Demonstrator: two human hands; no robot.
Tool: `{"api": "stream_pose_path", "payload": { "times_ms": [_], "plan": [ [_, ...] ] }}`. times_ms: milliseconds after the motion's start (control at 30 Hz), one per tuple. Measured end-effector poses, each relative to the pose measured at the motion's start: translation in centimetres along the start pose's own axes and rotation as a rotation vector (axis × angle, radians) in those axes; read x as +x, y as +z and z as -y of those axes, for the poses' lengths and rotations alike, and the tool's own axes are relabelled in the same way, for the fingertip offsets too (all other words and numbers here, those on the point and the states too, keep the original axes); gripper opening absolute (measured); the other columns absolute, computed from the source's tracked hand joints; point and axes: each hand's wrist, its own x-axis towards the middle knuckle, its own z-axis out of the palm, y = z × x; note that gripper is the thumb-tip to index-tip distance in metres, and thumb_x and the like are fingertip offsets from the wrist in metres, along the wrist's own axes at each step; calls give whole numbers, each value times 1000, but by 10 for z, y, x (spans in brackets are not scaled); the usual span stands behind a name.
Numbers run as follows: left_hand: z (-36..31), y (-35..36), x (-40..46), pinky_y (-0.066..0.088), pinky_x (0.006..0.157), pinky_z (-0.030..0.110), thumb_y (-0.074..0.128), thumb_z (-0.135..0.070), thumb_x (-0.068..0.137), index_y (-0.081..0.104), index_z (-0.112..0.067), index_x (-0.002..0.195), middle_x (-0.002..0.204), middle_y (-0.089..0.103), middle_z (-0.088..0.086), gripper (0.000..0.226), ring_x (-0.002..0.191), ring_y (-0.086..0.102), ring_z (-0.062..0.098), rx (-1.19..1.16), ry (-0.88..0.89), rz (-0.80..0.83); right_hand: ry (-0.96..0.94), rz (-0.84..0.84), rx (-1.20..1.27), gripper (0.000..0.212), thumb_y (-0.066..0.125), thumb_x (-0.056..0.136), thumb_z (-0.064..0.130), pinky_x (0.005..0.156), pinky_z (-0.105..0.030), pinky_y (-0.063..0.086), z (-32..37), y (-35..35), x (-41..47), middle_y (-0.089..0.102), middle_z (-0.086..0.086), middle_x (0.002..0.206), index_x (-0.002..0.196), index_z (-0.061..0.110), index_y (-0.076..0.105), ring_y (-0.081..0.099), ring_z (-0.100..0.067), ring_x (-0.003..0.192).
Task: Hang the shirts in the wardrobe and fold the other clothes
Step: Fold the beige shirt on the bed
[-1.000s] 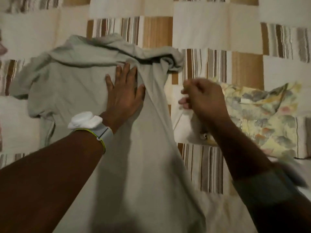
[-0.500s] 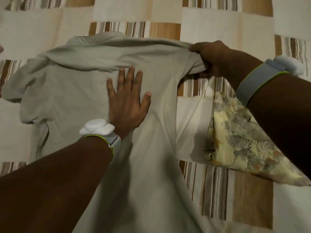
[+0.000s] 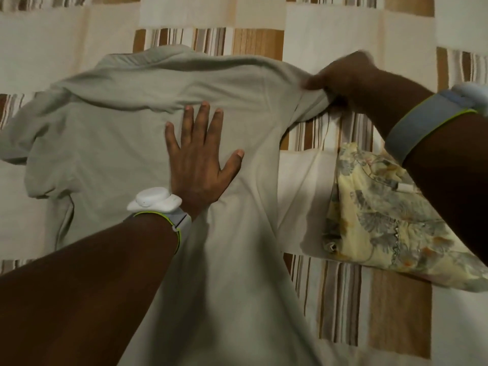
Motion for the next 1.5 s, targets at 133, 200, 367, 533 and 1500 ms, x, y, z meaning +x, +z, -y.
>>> {"api": "stream_pose_path", "payload": {
  "times_ms": [133,200,367,533,1500],
  "plan": [
    [-1,2,0,8,124,63,31,-68,99,23,-21,164,173,16,6,81,160,9,31,-8,3,-3,-255,-736,253,30,51,79,13,86,-28,57,-18,-3,-17,67,6,99,103,13,69,67,-10,94],
    [0,1,1,7,124,63,30,-69,98,21,-21,164,173,14,6,82,160,8,31,-13,4,11,-450,-655,392,23,53,83,8,82,-28,58,-16,19,-65,63,9,95,101,15,65,65,-7,89],
    [-2,-6,0,4,124,63,30,-71,96,19,-23,164,173,13,5,84,160,6,30,-56,-14,80,-616,-289,256,15,64,96,15,83,-22,56,-85,106,-228,67,8,105,110,16,67,64,-3,94],
    [7,-28,-21,3,126,58,40,-61,97,30,-20,162,172,18,9,77,159,11,30,-353,-16,172,-254,-222,79,48,69,90,50,91,-25,48,-187,141,-323,49,24,116,132,35,50,50,4,102],
    [-18,-126,-365,53,80,33,69,-43,93,67,-37,108,99,69,-12,16,89,62,10,-542,17,504,-335,-67,-147,18,66,96,26,76,-22,51,-205,155,-433,62,7,110,114,24,65,56,-5,88]
  ]
}}
